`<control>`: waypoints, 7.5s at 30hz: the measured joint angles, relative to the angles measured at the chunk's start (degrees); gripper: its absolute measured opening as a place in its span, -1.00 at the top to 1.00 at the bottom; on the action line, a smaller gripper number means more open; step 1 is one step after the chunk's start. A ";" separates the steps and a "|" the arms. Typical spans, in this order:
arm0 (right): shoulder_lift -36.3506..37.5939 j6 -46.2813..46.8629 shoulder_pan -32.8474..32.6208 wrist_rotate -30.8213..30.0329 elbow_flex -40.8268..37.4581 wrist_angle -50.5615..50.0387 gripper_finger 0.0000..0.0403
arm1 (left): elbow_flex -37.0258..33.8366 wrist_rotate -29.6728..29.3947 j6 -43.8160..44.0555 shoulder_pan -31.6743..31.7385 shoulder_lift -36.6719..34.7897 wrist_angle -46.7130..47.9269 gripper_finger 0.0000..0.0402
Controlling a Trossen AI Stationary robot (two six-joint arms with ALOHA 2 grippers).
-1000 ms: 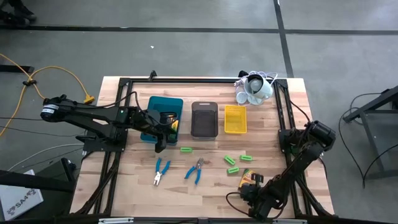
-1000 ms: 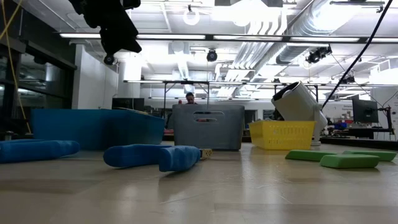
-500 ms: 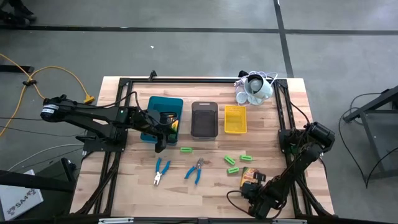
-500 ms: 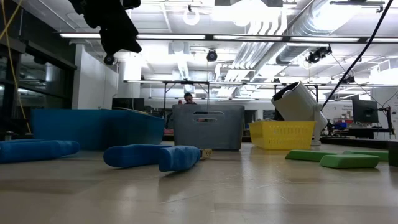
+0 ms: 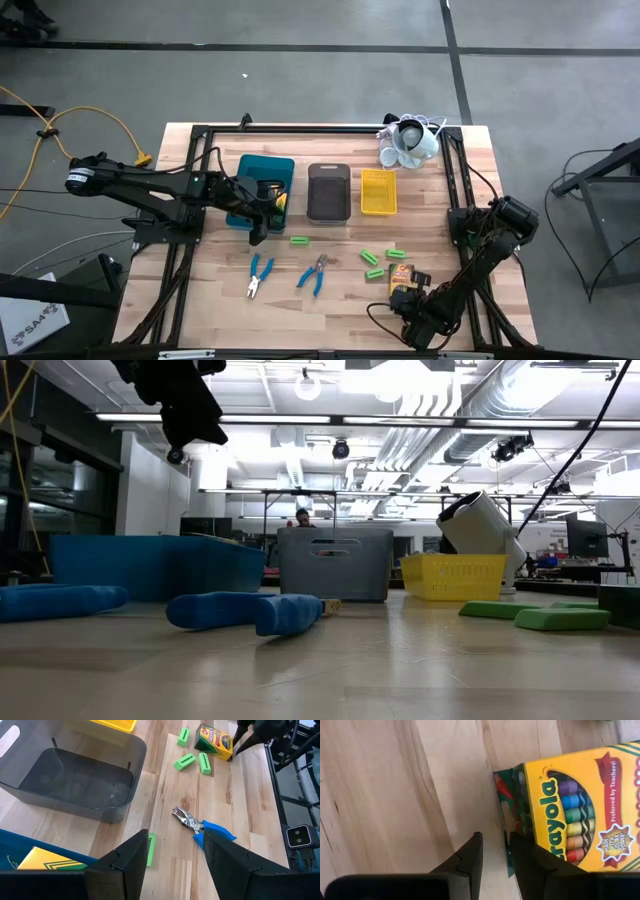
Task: Pick & Place School Supplies
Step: Put the crayon box into the blue bin
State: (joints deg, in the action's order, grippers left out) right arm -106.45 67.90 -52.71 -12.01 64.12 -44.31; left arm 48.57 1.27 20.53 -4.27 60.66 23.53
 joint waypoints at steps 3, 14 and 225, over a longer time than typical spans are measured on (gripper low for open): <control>0.00 0.97 0.01 -0.02 0.00 -0.09 0.65 | -0.02 -0.01 0.00 0.00 0.00 -0.02 0.08; 0.00 4.49 -0.02 1.11 0.00 -0.06 0.98 | -0.01 0.01 0.02 0.00 0.00 0.00 0.08; 10.05 -47.20 25.37 -8.67 17.14 13.54 0.59 | 0.05 6.27 -13.86 -12.50 23.45 -45.15 0.08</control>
State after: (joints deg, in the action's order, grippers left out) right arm -96.40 20.70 -27.33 -20.68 81.25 -30.77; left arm 48.62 7.53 6.67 -16.78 84.12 -21.62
